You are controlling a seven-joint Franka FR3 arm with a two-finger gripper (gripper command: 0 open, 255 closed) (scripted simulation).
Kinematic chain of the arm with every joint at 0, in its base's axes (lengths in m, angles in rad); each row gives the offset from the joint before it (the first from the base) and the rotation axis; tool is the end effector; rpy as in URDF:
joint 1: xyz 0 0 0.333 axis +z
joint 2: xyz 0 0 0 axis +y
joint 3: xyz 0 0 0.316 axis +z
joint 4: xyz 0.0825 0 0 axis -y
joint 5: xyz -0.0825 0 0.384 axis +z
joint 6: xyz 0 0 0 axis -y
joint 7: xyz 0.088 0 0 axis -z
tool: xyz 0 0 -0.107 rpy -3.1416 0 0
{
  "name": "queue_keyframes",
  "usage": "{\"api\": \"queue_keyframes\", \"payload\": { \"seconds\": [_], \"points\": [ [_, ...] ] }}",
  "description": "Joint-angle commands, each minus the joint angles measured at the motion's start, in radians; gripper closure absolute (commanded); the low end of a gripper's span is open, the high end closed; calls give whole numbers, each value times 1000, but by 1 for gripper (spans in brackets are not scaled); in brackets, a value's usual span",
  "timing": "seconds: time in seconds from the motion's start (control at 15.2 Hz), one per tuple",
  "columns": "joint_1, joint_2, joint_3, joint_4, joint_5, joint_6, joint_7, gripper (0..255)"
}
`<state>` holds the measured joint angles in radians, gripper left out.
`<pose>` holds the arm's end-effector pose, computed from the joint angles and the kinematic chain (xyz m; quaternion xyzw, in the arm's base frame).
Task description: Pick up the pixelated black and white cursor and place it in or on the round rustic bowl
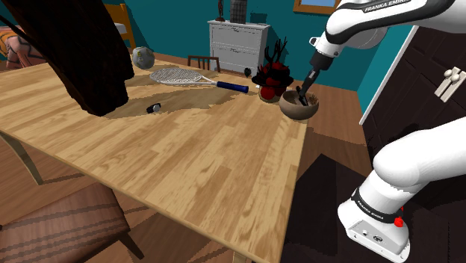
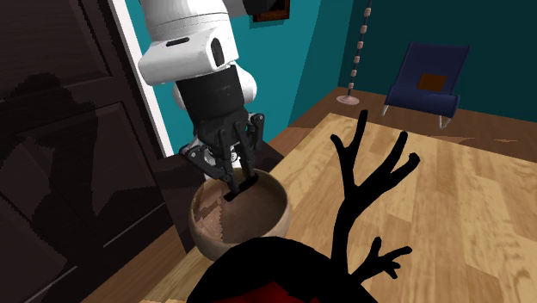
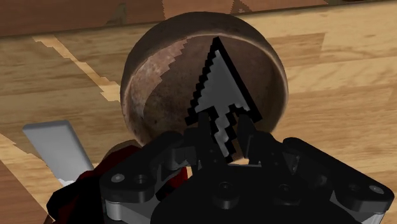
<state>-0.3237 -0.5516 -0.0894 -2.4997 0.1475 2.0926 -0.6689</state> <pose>0.3638 -0.1538 0.4873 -0.9885 -0.0997 -0.1062 0.0413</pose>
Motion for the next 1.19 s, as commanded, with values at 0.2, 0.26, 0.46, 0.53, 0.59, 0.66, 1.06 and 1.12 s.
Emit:
{"api": "queue_keyframes", "payload": {
  "seconds": [0.2, 0.26, 0.46, 0.53, 0.59, 0.66, 1.06, 1.12],
  "points": [
    [0, 1, -1, -1, 0, 2, -1, 255],
    [0, 1, -1, -1, 0, 2, -1, 0],
    [0, 1, -1, -1, 0, 2, -1, 0],
    [0, 1, -1, -1, 0, 2, -1, 0],
    [0, 1, -1, -1, 0, 2, -1, 0],
    [-3, -12, -3, 22, -5, -35, 1, 0],
    [-10, -40, -10, 94, -16, -134, 6, 0],
    [-10, -40, -10, 94, -16, -134, 6, 0]
  ]
}}
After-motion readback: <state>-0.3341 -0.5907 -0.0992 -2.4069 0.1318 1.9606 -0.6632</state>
